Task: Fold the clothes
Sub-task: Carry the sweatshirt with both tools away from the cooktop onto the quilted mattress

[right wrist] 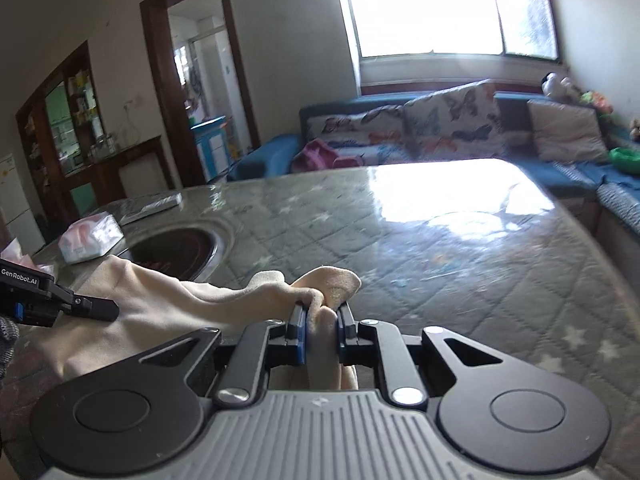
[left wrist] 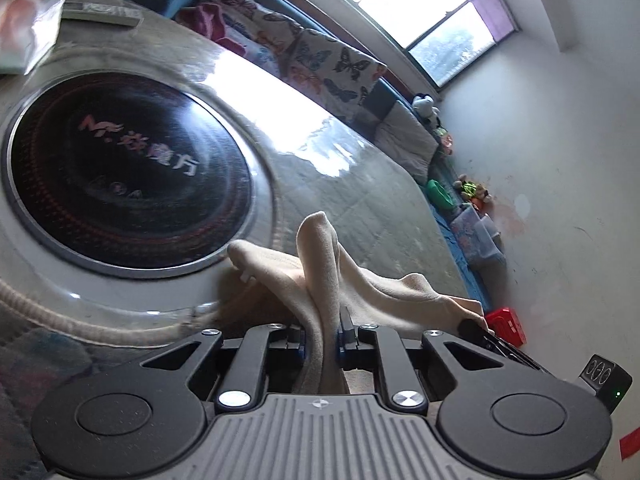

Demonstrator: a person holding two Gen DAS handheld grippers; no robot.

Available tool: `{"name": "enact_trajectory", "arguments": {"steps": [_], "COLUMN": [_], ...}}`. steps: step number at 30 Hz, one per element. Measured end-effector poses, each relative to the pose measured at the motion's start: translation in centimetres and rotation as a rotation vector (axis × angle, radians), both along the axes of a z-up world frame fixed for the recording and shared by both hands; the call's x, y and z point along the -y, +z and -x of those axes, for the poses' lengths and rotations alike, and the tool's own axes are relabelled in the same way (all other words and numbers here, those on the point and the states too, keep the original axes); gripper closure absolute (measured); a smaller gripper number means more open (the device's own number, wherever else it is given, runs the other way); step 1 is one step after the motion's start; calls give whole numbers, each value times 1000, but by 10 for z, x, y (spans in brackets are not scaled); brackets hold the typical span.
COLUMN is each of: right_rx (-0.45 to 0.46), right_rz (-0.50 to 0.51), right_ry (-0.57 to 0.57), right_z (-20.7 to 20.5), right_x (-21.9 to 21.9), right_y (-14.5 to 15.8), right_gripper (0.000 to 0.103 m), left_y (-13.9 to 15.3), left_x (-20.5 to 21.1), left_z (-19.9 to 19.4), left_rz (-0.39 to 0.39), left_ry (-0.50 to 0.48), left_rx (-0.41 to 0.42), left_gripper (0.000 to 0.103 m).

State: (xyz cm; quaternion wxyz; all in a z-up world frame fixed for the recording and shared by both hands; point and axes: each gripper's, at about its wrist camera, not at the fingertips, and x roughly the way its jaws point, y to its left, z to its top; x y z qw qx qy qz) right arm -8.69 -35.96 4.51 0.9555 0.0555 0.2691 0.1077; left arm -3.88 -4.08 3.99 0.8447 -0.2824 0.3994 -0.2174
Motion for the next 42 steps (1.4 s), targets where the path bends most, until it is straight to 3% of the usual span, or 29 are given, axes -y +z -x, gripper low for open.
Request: {"name": "enact_trajectory", "arguments": {"steps": [20,29,42], "right_rx": [119,144,105], "right_rz": [105,144,193], "right_ry": [-195,-252,-290], "right_z": [42,38,6], "right_x": [60,89,114], "right_y": [48,60,54], "right_gripper": [90,90,90], "left_y": [31,43,40], "left_x": [101,142,185], "left_z": [-28,-46,-71], "left_rz": [-20,-58,-110], "left_ry": [-184,-228,-245], "left_rx": [102,151,128], "left_gripper": [89,89,89]}}
